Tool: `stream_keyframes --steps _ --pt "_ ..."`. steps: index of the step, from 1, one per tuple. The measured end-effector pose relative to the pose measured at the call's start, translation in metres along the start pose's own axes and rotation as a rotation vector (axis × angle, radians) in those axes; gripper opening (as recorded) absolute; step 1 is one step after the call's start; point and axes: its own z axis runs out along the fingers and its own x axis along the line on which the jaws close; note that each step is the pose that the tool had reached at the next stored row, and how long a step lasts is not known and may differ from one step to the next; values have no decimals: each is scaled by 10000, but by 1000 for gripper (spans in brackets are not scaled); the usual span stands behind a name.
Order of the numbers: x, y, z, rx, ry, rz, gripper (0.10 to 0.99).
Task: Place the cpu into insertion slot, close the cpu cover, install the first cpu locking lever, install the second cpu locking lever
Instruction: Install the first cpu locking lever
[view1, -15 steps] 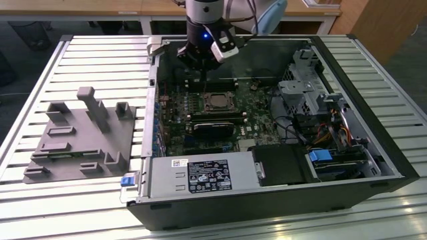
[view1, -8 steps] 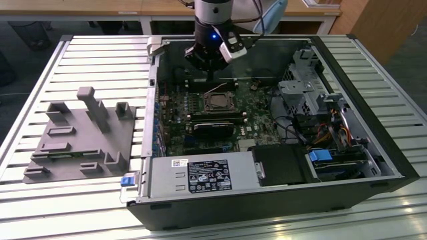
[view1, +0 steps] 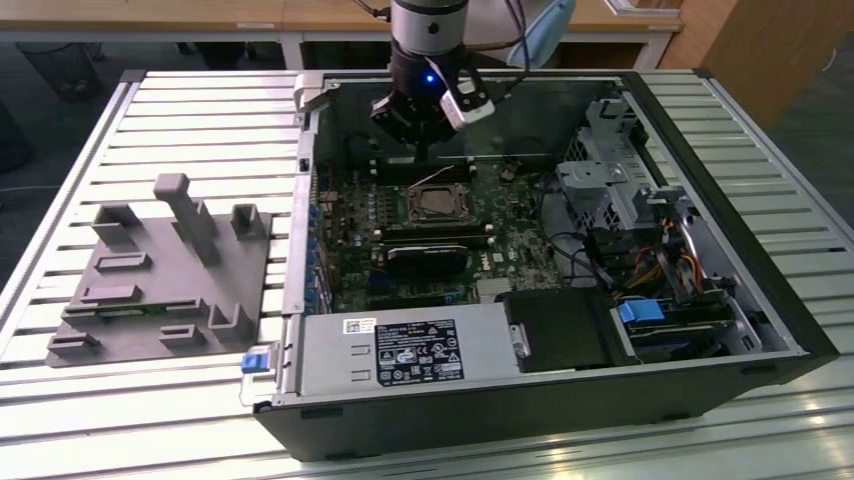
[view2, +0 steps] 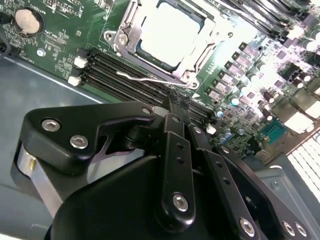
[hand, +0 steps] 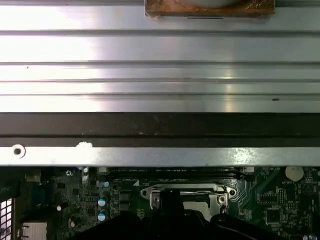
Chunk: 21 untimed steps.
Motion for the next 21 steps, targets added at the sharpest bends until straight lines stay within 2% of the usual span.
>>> stream_keyframes --steps 3,6,8,12,17,21 --pt "-9 -1 13 -57 -31 -77 106" --pt "-13 -2 30 -67 -140 -133 106" --pt "-16 -3 46 -67 -176 -138 106" --pt "-49 -4 77 -66 -181 -137 106" --pt "-140 1 102 -68 -181 -140 106" --pt "-167 3 115 -66 -181 -141 106"
